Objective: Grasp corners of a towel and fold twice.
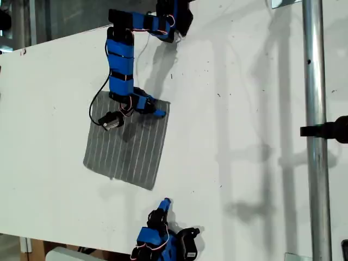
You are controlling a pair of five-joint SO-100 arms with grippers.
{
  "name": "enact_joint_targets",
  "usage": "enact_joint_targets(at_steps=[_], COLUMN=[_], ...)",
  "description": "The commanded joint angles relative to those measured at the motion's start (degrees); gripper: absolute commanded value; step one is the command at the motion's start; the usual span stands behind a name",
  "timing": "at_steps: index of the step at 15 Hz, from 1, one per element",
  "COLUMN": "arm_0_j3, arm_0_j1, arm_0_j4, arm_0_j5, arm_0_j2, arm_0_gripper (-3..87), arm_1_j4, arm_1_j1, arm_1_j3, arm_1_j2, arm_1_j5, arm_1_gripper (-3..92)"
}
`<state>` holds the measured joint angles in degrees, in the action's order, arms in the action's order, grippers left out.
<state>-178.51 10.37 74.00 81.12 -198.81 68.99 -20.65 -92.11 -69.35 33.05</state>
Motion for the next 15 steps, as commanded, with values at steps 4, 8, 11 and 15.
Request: enact_joint_targets(at_steps=[4, 8, 11, 15], arm_0_j3=[-0.18, 5.54, 25.75, 48.52], arm_0_j1=[0.7, 3.78, 8.09, 13.54], arm_0_j4=[0.09, 0.79, 0.7, 2.9], arm_0_j5=[0.88, -0.44, -4.57, -19.42], arm_0_j2=[-0.26, 0.18, 20.21, 46.93], arm_0_gripper=[-1.7, -1.8, -1.8, -1.8], arm_1_j4=[1.67, 1.14, 0.97, 0.88], arm_1_j1=[-0.26, 0.18, -0.09, -0.18], arm_1_j3=[8.79, 8.88, 8.96, 8.96], arm_1_j2=[6.15, 6.06, 6.15, 6.15], arm_1_j5=[-0.44, -0.35, -0.35, -0.26], arm_1_gripper=[-0.2, -0.2, -0.2, -0.2])
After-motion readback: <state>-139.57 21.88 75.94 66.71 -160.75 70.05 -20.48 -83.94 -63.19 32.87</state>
